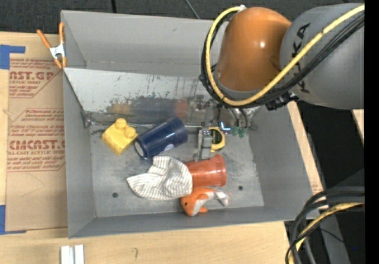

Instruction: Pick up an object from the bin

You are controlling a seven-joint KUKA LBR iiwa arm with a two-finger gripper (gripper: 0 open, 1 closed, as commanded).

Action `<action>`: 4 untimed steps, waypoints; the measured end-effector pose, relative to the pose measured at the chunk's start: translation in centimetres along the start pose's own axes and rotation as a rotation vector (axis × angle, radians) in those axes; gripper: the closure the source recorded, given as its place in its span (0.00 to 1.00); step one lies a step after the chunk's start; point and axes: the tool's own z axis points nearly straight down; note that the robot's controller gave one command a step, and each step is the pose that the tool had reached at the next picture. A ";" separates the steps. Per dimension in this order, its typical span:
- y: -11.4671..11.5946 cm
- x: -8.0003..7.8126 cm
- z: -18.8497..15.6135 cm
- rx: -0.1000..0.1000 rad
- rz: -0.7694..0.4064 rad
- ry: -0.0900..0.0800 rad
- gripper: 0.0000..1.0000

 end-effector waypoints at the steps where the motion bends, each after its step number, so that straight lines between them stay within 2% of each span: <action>1: 0.0 -0.1 -0.5 -0.001 0.001 -0.008 0.00; 2: 0.0 -0.1 3.3 0.000 -0.050 -0.015 0.00; 3: -1.0 2.0 9.4 0.001 -0.109 -0.010 0.00; 4: 3.8 1.0 14.5 0.002 -0.182 0.001 1.00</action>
Offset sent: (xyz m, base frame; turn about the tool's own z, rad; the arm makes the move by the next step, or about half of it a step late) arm -0.0068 0.0003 -0.1168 -0.1489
